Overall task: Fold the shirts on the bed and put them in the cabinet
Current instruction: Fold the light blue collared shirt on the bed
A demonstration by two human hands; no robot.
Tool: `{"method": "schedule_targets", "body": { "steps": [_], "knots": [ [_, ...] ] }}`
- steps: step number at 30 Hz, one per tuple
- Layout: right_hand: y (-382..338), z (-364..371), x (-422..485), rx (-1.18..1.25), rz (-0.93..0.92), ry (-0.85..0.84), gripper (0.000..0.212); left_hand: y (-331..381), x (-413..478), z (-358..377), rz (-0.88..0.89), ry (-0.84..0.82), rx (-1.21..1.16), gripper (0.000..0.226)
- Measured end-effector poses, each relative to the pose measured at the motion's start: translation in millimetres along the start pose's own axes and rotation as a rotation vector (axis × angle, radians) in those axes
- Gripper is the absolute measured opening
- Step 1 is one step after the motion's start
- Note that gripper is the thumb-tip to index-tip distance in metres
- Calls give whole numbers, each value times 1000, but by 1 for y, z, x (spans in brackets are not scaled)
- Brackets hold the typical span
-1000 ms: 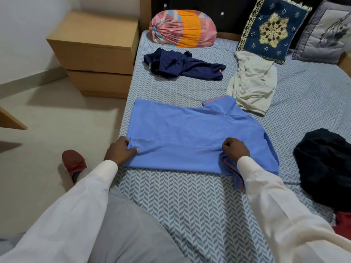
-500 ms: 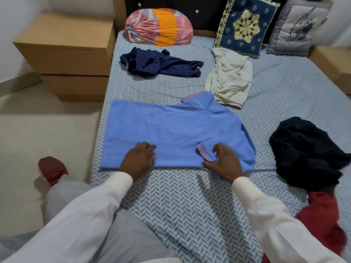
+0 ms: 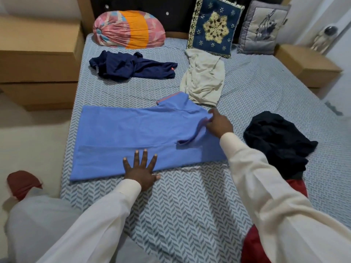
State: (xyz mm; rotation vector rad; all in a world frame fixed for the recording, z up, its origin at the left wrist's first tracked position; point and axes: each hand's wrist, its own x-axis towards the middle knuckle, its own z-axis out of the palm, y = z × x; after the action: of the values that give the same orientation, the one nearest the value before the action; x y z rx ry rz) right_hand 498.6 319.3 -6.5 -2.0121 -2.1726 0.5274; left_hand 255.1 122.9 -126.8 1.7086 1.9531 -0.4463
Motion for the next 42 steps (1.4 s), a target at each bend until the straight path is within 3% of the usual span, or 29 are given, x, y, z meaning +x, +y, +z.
{"method": "schedule_targets", "body": {
  "steps": [4, 10, 17, 20, 23, 25, 27, 31, 34, 37, 40, 42],
  "knots": [
    [28, -26, 15, 213, 95, 138, 47, 1, 1, 2, -5, 11, -1, 83],
    [113, 31, -25, 231, 281, -201, 45, 3, 1, 0, -7, -26, -7, 84],
    [122, 50, -37, 215, 384, 43, 17, 0, -3, -7, 3, -41, -25, 85],
    [95, 49, -39, 124, 264, 103, 25, -8, -8, -8, 40, 86, -61, 87],
    [58, 67, -43, 207, 40, 92, 27, -35, -10, -6, -52, 263, -152, 87],
    [42, 89, -46, 199, -160, -66, 35, -63, -13, -2, -199, 267, -175, 79],
    [37, 109, -47, 78, -257, -245, 57, -91, -17, 6, -349, 237, -241, 84],
    [37, 120, -39, 16, -218, -261, 69, -115, -30, 13, -444, 188, -301, 96],
    [27, 109, -29, -10, -203, -339, 57, -109, -29, 9, -491, 206, -324, 96],
    [7, 98, -17, 99, -160, -195, 30, -100, -21, 4, -513, 364, -264, 90],
    [-23, 97, -3, 254, -168, 4, 8, -100, -4, -11, -322, 436, -146, 80],
    [-45, 104, 12, 307, -200, 6, 6, -106, 13, -26, -218, 394, -124, 75]
  ]
}}
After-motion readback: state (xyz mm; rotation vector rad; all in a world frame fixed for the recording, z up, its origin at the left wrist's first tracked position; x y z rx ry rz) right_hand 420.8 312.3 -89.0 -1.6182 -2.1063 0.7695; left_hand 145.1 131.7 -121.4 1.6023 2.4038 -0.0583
